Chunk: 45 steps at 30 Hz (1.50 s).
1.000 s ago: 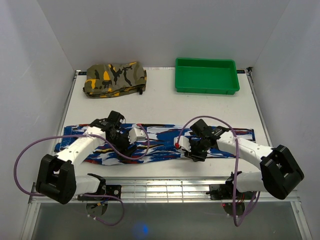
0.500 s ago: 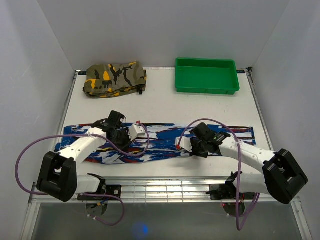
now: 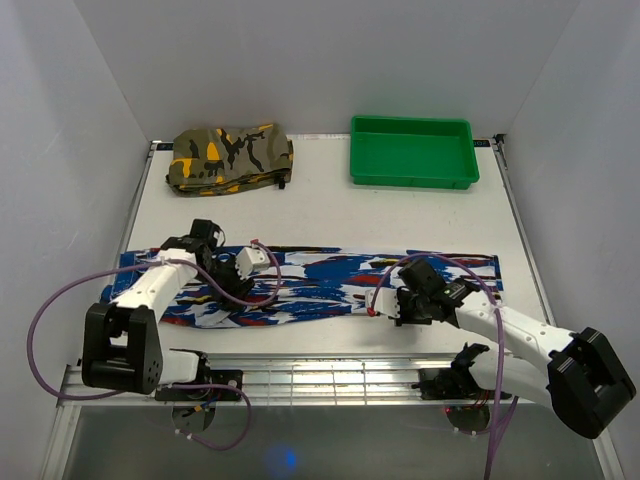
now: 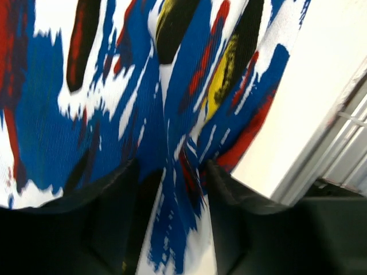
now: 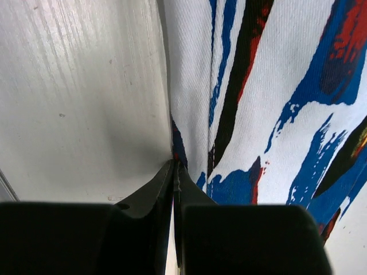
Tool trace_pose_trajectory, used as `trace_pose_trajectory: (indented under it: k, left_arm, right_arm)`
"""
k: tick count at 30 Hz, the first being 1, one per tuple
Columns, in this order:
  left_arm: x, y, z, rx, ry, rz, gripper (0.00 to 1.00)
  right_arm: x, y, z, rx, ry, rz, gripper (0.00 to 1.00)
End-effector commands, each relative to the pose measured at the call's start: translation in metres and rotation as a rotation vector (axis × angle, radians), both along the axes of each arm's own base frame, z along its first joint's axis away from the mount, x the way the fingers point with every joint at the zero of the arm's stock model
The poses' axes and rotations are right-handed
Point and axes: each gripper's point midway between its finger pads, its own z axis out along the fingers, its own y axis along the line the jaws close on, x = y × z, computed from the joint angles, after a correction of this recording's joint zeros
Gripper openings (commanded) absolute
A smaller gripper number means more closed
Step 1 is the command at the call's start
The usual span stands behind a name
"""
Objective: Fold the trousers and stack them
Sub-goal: Fold the trousers
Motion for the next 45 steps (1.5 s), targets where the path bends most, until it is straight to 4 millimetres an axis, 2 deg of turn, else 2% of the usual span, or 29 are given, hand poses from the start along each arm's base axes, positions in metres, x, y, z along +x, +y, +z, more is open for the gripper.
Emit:
trace_pose_trajectory:
  k: [1,2,6,9,10,11,13,14,15,16,17,18,19,21,22,23,24,27,30,32,33,35,36,37,40,41,42,44,45]
  left_arm:
    - [-0.005,0.001,0.026,-0.062,-0.052,-0.013,0.63]
    - [0.001,0.0,0.042,-0.087,-0.069,0.01,0.71]
    - [0.018,0.005,0.085,-0.169,-0.101,0.1,0.73]
    - [0.026,0.03,0.089,-0.147,-0.101,0.205,0.74]
    - [0.025,0.038,0.081,-0.128,-0.079,0.225,0.73]
    - [0.025,0.055,0.074,-0.086,-0.071,0.274,0.74]
    - [0.019,0.071,0.053,-0.042,-0.021,0.321,0.73]
    - [0.021,0.084,0.04,-0.012,0.008,0.369,0.73]
    - [0.017,0.094,0.031,0.022,0.041,0.39,0.73]
    - [0.011,0.097,0.022,0.027,0.078,0.407,0.73]
    - [0.013,0.103,0.011,0.04,0.1,0.431,0.73]
    - [0.011,0.11,0.001,0.084,0.125,0.453,0.73]
    - [0.006,0.111,-0.008,0.094,0.16,0.473,0.73]
    - [0.008,0.113,-0.023,0.097,0.2,0.502,0.72]
    - [0.009,0.111,-0.026,0.088,0.217,0.521,0.72]
    - [0.016,0.111,-0.028,0.081,0.208,0.533,0.71]
    - [0.018,0.11,-0.033,0.075,0.223,0.543,0.71]
    - [0.031,0.114,-0.037,0.077,0.207,0.586,0.71]
    - [0.038,0.121,-0.045,0.1,0.206,0.617,0.7]
    - [0.041,0.12,-0.048,0.095,0.206,0.628,0.71]
    - [0.042,0.119,-0.048,0.085,0.21,0.629,0.7]
    - [0.044,0.114,-0.048,0.066,0.218,0.631,0.7]
    - [0.046,0.112,-0.046,0.057,0.217,0.634,0.71]
    - [0.047,0.11,-0.045,0.05,0.216,0.637,0.71]
    - [0.05,0.102,-0.04,0.027,0.207,0.63,0.71]
    - [0.051,0.099,-0.037,0.022,0.195,0.626,0.72]
    - [0.052,0.097,-0.035,0.014,0.19,0.623,0.72]
    - [0.054,0.095,-0.03,0.012,0.172,0.62,0.73]
    - [0.056,0.096,-0.027,0.012,0.156,0.622,0.74]
  right_arm:
    - [-0.003,-0.013,0.0,-0.062,0.004,0.009,0.08]
    - [-0.001,-0.011,0.002,-0.059,0.001,0.008,0.08]
    - [0.006,-0.006,0.007,-0.052,-0.009,0.01,0.08]
    - [0.013,-0.003,0.012,-0.046,-0.014,-0.007,0.08]
    - [0.015,-0.004,0.014,-0.042,-0.012,-0.031,0.08]
    - [0.015,-0.005,0.017,-0.042,-0.01,-0.041,0.08]
    - [0.029,0.0,0.036,0.03,-0.016,-0.089,0.2]
    - [0.027,-0.002,0.042,0.043,0.018,-0.106,0.43]
    - [0.042,-0.005,0.061,0.092,0.007,-0.162,0.52]
    - [0.043,-0.002,0.069,0.141,0.04,-0.171,0.59]
    - [0.048,-0.005,0.075,0.156,0.053,-0.183,0.7]
    - [0.045,-0.012,0.078,0.159,0.098,-0.215,0.74]
    - [0.056,-0.02,0.086,0.196,0.127,-0.272,0.77]
    - [0.05,-0.035,0.083,0.19,0.219,-0.332,0.78]
    - [0.053,-0.05,0.076,0.191,0.269,-0.408,0.77]
    - [0.05,-0.058,0.069,0.179,0.307,-0.448,0.7]
    - [0.05,-0.076,0.057,0.155,0.349,-0.522,0.67]
    - [0.05,-0.111,0.032,0.122,0.401,-0.652,0.62]
    - [0.07,-0.137,0.006,0.091,0.436,-0.741,0.59]
    - [0.093,-0.15,0.001,0.086,0.399,-0.807,0.56]
    - [0.114,-0.158,0.003,0.093,0.375,-0.834,0.55]
    - [0.138,-0.161,0.013,0.128,0.346,-0.898,0.55]
    - [0.16,-0.164,0.03,0.172,0.297,-0.917,0.56]
    - [0.169,-0.166,0.039,0.196,0.275,-0.942,0.56]
    - [0.184,-0.176,0.073,0.29,0.232,-1.059,0.71]
    - [0.182,-0.18,0.078,0.307,0.234,-1.102,0.74]
    - [0.177,-0.192,0.085,0.313,0.222,-1.149,0.77]
    - [0.164,-0.203,0.082,0.312,0.23,-1.21,0.9]
    - [0.156,-0.217,0.083,0.322,0.221,-1.266,0.93]
